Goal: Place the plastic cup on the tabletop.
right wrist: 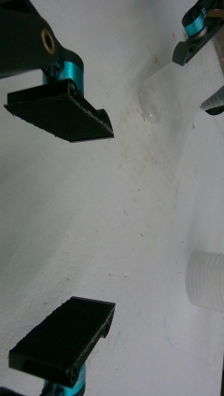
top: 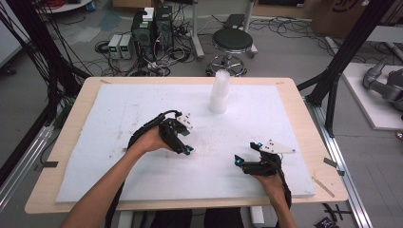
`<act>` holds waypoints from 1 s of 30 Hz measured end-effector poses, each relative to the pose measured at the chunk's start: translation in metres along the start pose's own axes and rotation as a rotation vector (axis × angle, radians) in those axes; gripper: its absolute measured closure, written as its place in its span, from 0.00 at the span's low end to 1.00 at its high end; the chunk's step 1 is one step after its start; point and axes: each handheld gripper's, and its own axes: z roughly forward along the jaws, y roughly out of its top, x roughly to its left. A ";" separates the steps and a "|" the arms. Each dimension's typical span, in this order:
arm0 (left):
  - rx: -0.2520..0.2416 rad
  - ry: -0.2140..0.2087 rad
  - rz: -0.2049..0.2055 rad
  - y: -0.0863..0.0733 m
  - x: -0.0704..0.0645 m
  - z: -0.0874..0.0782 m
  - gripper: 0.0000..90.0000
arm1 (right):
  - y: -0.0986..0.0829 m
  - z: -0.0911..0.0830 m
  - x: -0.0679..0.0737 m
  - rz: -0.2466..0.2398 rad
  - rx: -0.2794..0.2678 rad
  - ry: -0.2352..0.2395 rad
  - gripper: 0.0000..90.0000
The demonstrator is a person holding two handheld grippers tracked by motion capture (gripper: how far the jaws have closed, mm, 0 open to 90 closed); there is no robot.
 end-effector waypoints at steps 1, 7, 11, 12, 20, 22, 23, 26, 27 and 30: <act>0.000 0.002 0.002 0.000 0.000 0.000 0.35 | 0.000 0.000 0.000 0.000 0.001 0.001 0.16; 0.010 0.003 -0.002 -0.002 0.001 0.000 0.28 | 0.000 0.001 -0.001 0.010 0.012 0.004 0.16; 0.019 0.045 -0.041 -0.007 0.000 0.008 0.06 | 0.000 0.001 -0.001 0.013 0.009 0.004 0.16; 0.008 0.044 -0.051 -0.009 0.001 0.008 0.06 | 0.000 0.001 -0.002 0.010 0.008 0.006 0.16; -0.049 0.062 -0.094 -0.031 -0.006 -0.002 0.06 | 0.000 0.001 -0.002 0.015 0.013 0.008 0.16; -0.095 0.085 -0.117 -0.043 -0.011 -0.012 0.06 | 0.000 0.001 -0.002 0.017 0.010 0.008 0.16; -0.144 0.112 -0.136 -0.055 -0.017 -0.021 0.06 | 0.000 0.001 -0.002 0.028 0.016 0.001 0.16; -0.211 0.145 -0.169 -0.072 -0.023 -0.032 0.06 | 0.000 0.001 -0.002 0.030 0.016 -0.001 0.16; -0.249 0.170 -0.191 -0.083 -0.028 -0.039 0.06 | 0.000 0.001 -0.002 0.024 0.011 -0.004 0.16; -0.343 0.238 -0.244 -0.113 -0.040 -0.050 0.06 | 0.000 0.001 -0.002 0.023 0.010 -0.008 0.16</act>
